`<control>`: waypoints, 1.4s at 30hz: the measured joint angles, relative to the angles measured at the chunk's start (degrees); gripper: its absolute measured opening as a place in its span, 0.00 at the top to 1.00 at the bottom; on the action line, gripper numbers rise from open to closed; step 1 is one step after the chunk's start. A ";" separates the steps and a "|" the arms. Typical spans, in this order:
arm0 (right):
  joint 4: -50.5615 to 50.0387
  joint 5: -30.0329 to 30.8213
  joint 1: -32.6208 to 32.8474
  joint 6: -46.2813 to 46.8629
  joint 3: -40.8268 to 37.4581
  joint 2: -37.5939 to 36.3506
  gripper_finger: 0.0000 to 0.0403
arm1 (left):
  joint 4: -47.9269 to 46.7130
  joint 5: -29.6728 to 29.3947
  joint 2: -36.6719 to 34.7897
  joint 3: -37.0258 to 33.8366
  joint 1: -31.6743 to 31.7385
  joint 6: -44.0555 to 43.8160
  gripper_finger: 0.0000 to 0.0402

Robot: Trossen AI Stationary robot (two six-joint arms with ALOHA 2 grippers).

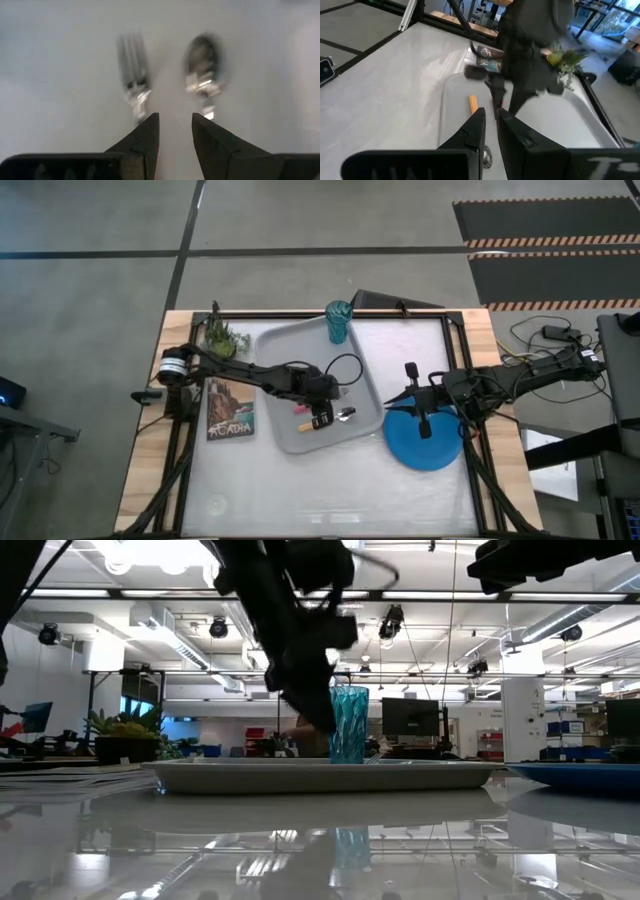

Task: Pick and place plate/cup/fork/spoon on tray
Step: Put the blue plate under the blue cup on the gray serving tray

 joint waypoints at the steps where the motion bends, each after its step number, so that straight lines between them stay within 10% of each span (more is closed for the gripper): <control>1: -0.12 0.00 0.00 0.86 0.00 0.02 0.91 | 1.38 0.12 -0.73 -0.23 -0.72 0.18 0.76; 15: -1.82 -0.48 3.37 33.74 -4.97 4.20 0.91 | 23.61 -0.24 -11.31 -1.50 -11.59 16.77 0.76; 42: -39.88 -11.08 17.84 80.54 25.22 37.75 0.91 | 23.96 -6.89 -30.01 -14.82 -16.82 6.88 0.76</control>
